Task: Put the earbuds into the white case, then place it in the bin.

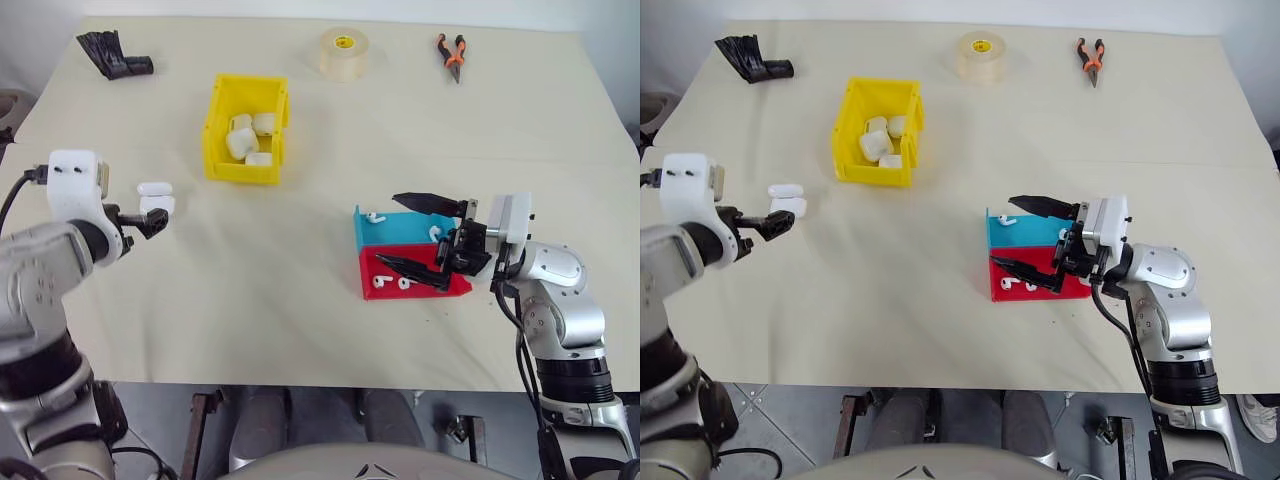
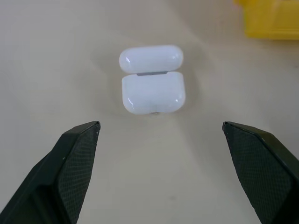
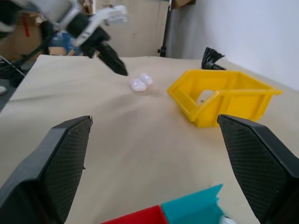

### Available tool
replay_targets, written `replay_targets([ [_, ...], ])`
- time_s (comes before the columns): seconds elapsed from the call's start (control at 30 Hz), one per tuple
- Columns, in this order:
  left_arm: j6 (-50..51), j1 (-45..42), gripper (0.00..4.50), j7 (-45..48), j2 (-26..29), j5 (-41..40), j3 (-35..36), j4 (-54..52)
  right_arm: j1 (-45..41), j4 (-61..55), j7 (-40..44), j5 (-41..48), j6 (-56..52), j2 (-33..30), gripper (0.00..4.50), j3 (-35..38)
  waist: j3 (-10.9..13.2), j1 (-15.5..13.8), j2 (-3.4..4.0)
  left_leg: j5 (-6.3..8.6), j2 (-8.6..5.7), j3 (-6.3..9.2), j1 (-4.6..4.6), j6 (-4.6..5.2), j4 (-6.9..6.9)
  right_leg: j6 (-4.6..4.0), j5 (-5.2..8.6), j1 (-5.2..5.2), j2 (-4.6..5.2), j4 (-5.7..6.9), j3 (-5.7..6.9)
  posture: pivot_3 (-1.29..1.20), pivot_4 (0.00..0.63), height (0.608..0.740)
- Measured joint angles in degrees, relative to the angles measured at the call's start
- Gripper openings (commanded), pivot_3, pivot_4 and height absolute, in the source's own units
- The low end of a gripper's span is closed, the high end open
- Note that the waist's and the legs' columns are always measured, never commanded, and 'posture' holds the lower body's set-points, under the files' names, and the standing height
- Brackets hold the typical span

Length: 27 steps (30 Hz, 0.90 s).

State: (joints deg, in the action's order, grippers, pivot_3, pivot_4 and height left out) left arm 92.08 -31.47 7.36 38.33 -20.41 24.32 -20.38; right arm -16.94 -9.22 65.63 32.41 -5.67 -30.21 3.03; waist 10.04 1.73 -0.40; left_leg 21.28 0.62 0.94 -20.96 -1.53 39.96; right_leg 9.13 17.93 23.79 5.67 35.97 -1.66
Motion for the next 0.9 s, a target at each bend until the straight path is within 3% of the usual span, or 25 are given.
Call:
replay_targets([
  [0.33,-6.7,-11.1,4.46,2.2,2.3,3.4,-12.7,23.8,-1.7,-2.9,-0.6,0.9,-3.1,0.8,4.50,-2.3,0.0,-0.1,0.00,-0.03,-0.01,0.00,-0.12,-0.05,0.03,0.00,0.00,0.11,-0.01,0.02,0.02,0.00,0.150,0.740],
  [0.67,-14.5,-16.1,4.46,2.8,0.4,6.8,-17.5,34.0,0.4,-6.4,-2.8,1.1,-3.4,1.6,4.50,-2.8,0.0,-0.1,0.00,-0.03,-0.03,-0.04,-0.15,-0.06,0.05,0.00,0.00,0.16,0.00,0.06,0.02,0.00,0.150,0.740],
  [0.9,-15.0,-17.2,4.46,2.2,-0.1,7.8,-17.1,36.4,1.0,-7.3,-3.9,1.3,-3.9,1.6,4.50,-2.7,0.0,-0.1,0.00,-0.04,-0.02,-0.04,-0.16,-0.06,0.05,0.00,0.00,0.19,-0.01,0.09,0.01,0.00,0.150,0.740],
])
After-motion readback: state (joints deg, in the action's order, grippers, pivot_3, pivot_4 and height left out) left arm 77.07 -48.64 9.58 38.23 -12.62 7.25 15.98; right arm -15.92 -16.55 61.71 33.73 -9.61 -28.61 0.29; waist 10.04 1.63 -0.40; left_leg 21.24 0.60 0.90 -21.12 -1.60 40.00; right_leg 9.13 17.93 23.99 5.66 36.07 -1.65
